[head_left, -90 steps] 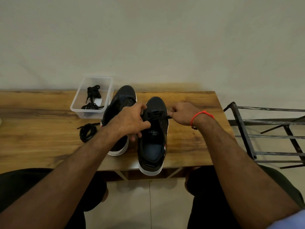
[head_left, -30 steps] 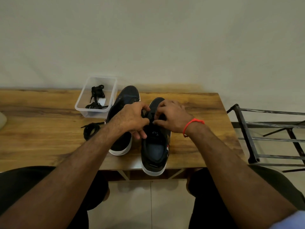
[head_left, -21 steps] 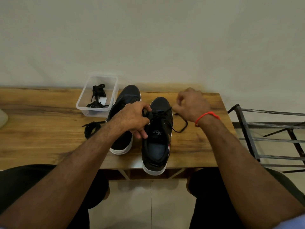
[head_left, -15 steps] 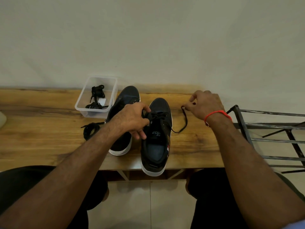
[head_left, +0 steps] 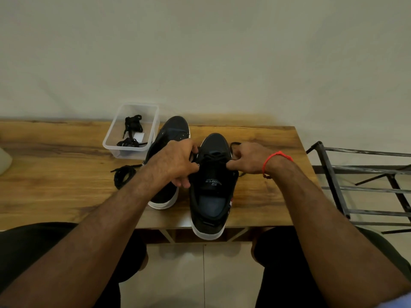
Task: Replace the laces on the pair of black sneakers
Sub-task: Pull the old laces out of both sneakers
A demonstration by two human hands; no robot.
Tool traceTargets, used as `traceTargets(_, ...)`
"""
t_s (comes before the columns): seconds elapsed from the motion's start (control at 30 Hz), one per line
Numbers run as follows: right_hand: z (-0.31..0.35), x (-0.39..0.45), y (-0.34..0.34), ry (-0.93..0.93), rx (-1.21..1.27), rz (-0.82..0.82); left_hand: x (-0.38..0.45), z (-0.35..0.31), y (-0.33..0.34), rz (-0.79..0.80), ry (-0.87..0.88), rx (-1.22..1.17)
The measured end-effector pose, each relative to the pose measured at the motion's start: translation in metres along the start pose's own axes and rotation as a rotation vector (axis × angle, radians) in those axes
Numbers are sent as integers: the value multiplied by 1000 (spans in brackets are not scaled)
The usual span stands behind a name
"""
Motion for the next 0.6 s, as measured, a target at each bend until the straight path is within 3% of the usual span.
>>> traceTargets(0.13, -13, 0, 4, 23, -57, 116, -4, 6, 3, 50, -70, 19)
traceTargets(0.27, -4, -2, 7, -64, -12, 134, -1, 0, 9, 105, 6, 135)
traceTargets(0.33, 0, -3, 7, -96, 20, 134, 3, -11, 8, 61, 124, 254)
traceTargets(0.43, 3, -4, 9, -125, 14, 148, 3, -32, 6, -135, 275, 372)
traceTargets(0.6, 3, -4, 12, -151, 46, 181, 2, -34, 35, -122, 315, 504)
Point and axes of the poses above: each hand's wrist, its own x-axis towards the middle knuckle, its own y-axis out of the palm, z = x × y, the point moved 9 cm from there along x, towards the middle knuckle, and after that the axes turned 15 degrees about y, right-handed, at the moved point
